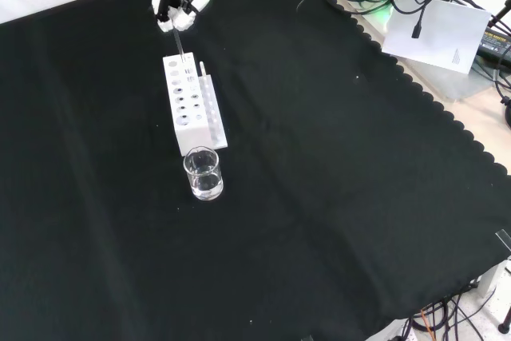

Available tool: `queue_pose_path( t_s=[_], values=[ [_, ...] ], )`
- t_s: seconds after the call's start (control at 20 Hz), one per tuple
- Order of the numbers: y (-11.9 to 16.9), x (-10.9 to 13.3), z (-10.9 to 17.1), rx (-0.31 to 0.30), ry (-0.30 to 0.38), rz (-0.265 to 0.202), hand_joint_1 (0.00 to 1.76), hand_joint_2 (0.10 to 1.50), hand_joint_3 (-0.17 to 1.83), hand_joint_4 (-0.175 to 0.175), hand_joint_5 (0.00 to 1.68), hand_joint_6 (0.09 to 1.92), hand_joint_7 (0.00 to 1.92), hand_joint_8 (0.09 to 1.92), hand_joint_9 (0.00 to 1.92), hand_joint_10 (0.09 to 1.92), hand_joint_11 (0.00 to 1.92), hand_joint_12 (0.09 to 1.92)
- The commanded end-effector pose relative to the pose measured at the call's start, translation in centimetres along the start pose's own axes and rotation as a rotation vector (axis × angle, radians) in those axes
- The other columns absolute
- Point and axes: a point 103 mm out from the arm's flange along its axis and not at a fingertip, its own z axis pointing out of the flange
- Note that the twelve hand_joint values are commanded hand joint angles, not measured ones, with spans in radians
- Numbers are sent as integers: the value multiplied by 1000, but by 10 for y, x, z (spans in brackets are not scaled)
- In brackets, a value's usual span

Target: Put the glass rod back on the white test tube rack.

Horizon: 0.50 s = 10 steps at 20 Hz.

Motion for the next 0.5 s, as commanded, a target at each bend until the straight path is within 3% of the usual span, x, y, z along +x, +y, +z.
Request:
queue_pose_path(
  t_s=[0.05, 0.2, 0.35, 0.5],
  values=[
    [-2, -1, -3, 6, 10, 5, 1288, 1090, -5, -175, 1035, 624, 1076, 1174, 1633, 875, 1623, 803],
    [-2, 1, -5, 12, 6, -3, 1301, 1061, -41, -175, 1093, 573, 1205, 925, 1706, 816, 1691, 754],
    [-4, 5, -9, 16, -11, -7, 1346, 1050, -131, -175, 1037, 694, 1334, 576, 1784, 795, 1809, 790],
    [-4, 6, -10, 14, -15, -6, 1379, 943, -170, -175, 867, 895, 1164, 675, 1832, 800, 1905, 936]
  ],
)
